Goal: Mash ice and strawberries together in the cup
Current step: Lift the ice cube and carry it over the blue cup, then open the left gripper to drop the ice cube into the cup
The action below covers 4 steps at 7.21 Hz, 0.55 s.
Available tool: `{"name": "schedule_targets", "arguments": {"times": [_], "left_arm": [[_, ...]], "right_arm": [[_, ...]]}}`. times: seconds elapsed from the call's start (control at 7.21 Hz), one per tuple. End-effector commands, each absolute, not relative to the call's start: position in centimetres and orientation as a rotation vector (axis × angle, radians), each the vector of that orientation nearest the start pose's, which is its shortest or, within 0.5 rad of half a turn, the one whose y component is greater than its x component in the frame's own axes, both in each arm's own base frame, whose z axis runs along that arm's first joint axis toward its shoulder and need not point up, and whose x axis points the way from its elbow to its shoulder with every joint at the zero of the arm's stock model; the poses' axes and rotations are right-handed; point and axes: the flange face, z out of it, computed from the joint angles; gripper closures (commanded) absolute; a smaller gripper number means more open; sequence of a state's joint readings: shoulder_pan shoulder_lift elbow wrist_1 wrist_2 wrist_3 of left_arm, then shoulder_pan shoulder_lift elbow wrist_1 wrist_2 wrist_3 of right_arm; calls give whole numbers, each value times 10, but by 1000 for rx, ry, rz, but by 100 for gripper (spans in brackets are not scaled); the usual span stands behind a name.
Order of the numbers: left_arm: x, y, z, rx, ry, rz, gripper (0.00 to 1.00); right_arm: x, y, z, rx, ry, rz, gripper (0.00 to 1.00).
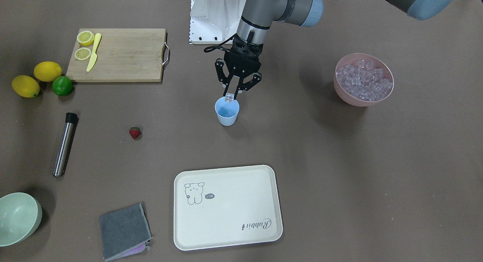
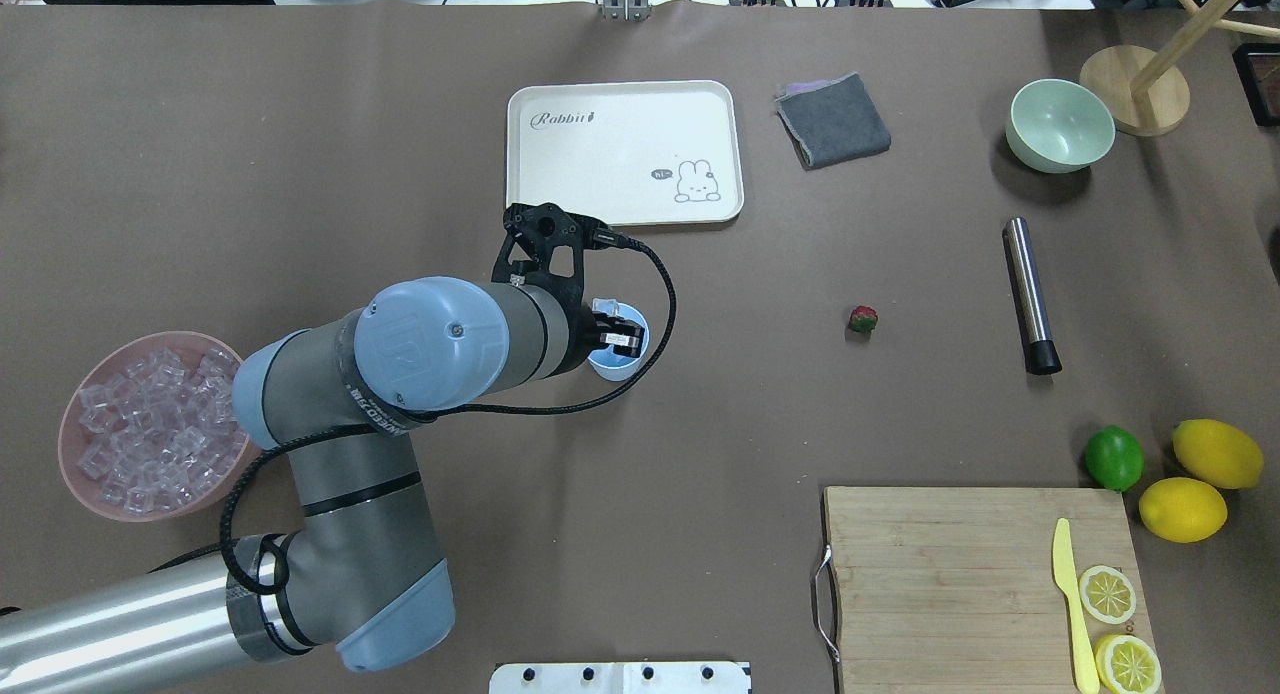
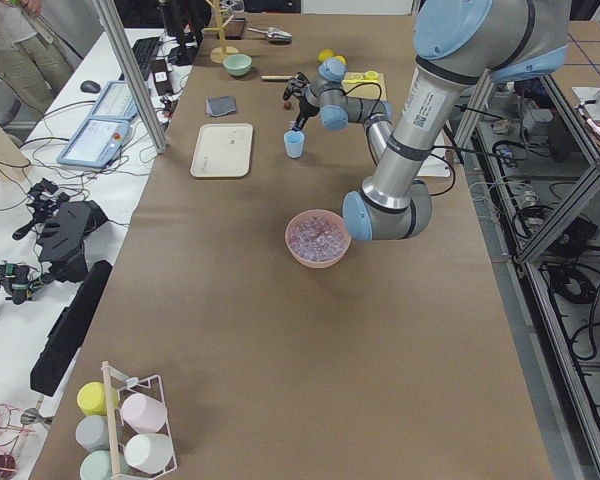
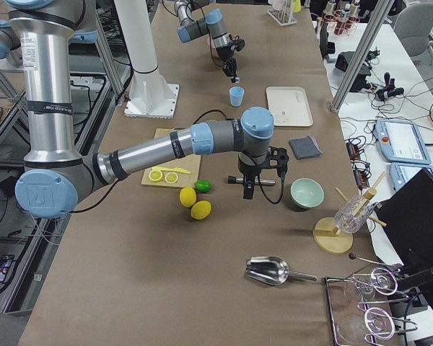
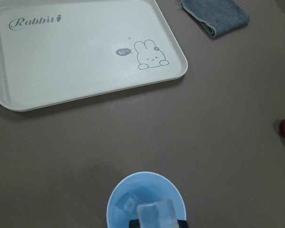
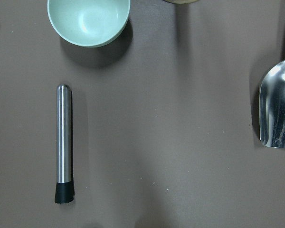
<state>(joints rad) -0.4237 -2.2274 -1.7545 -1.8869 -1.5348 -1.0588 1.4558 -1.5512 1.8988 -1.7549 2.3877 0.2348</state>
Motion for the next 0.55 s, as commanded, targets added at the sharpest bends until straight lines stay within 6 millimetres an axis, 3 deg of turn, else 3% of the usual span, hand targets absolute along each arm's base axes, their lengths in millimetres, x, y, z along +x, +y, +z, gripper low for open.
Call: {"name": "schedule_targets", "arguments": {"times": [0.0, 0.28, 0.42], "left_arm": [[556, -405, 158, 557, 990, 47, 100], [565, -411, 168, 562, 991, 45, 100], [565, -411, 169, 562, 991, 49, 65]], "right_arm": [[2, -494, 506, 6, -830, 45, 0], [1, -496, 504, 7, -832, 44, 0], [1, -501, 499, 14, -833, 47, 0]]}}
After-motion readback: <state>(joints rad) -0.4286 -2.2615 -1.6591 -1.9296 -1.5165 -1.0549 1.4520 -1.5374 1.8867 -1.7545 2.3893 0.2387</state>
